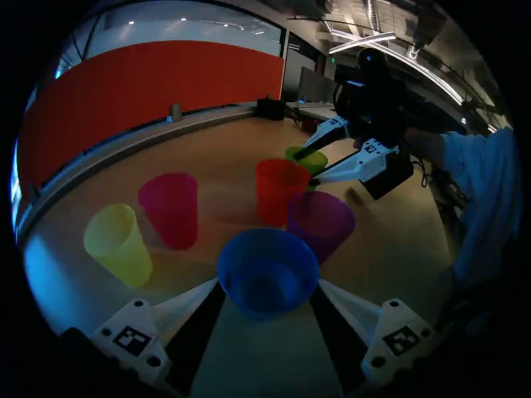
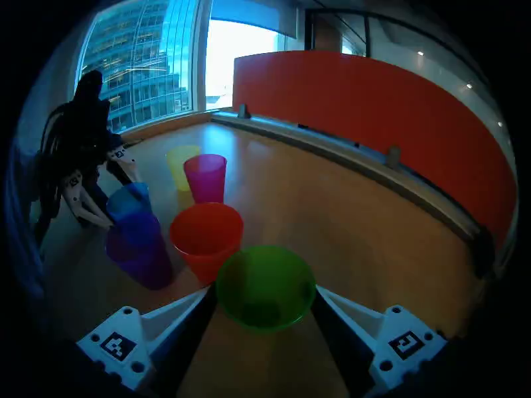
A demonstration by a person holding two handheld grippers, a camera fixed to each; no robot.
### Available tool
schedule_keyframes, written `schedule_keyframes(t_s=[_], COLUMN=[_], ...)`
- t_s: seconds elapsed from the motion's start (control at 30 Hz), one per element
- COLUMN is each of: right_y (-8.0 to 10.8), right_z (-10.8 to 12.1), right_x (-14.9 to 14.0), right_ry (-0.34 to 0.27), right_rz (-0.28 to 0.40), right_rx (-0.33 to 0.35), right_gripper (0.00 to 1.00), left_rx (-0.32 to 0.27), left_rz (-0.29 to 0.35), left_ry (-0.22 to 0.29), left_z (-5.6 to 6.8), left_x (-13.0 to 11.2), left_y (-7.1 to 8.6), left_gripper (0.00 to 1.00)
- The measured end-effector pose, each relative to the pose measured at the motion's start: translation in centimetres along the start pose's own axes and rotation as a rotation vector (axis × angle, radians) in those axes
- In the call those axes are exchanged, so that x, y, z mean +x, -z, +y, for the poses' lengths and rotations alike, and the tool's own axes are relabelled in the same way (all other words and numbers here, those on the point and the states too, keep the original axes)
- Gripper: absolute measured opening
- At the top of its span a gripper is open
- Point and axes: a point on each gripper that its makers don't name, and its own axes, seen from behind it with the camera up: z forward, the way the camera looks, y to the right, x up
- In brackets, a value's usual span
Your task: Pour water
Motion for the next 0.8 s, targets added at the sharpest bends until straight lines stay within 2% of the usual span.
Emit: schedule_keyframes(t_s=[0.1,0.47,0.8], right_y=[0.0,0.6,2.3], right_z=[-0.1,-0.3,-0.2], right_x=[0.0,0.3,2.1], right_ry=[0.003,0.006,0.018], right_rz=[0.001,0.009,0.047], right_rx=[0.001,0.000,-0.020], right_gripper=[0.91,0.91,0.91], left_rx=[-0.001,0.008,0.029], left_rz=[0.002,0.010,0.061], left_ry=[0.003,0.007,0.011], left_z=[0.0,-0.2,-0.7], left_x=[0.0,0.2,2.2], left_y=[-0.1,0.2,2.0], left_gripper=[0.85,0.84,0.84])
